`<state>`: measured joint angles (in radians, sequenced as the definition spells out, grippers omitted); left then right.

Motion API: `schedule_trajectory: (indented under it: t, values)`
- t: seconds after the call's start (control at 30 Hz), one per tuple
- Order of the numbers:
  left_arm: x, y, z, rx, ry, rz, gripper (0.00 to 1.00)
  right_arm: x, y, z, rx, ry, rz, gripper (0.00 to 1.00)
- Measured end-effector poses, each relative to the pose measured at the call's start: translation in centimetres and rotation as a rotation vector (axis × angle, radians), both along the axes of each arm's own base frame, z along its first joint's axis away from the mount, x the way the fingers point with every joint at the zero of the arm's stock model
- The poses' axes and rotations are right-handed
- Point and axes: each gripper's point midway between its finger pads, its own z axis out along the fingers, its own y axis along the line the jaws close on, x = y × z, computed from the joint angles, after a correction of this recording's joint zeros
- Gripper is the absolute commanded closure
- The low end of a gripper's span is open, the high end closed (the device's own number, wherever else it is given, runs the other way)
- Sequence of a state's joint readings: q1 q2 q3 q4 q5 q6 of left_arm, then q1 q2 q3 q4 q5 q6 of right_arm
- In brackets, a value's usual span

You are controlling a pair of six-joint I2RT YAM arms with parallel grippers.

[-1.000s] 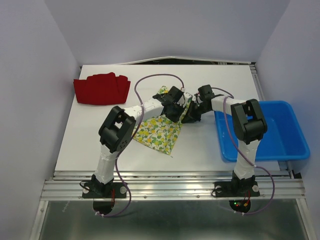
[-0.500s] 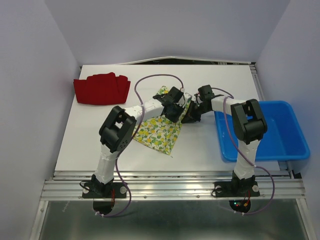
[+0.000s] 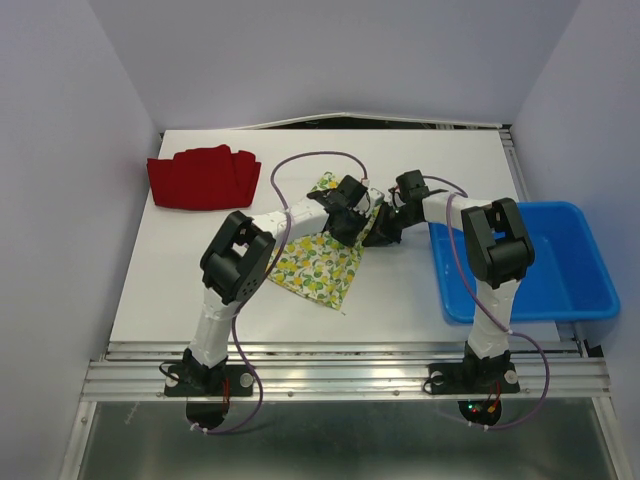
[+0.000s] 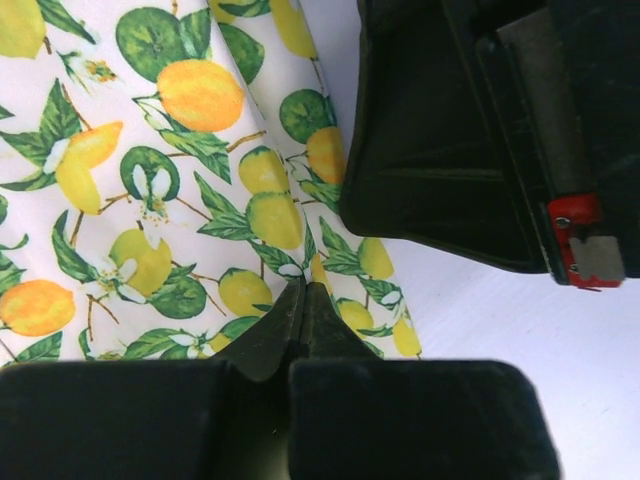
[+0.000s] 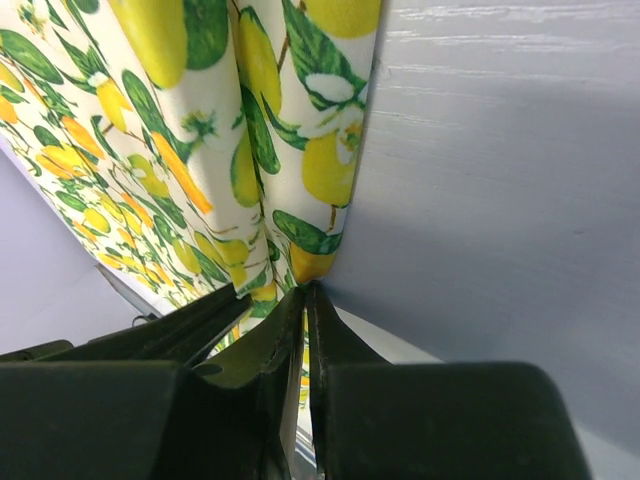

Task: Fold and stack the skirts
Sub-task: Fold the skirt

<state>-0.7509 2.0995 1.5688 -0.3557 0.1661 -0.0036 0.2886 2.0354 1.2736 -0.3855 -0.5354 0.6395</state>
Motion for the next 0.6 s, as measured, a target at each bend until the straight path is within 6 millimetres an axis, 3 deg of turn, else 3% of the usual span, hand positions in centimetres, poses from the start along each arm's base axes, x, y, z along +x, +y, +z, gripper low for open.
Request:
schedule_trajectory:
  t: [0.6]
  values:
    - [-1.6,-1.4,0.3,-0.067,0.072,-0.015,1.0,-0.3,0.3,-0.1,0.029,0.009,-0.004,0.89]
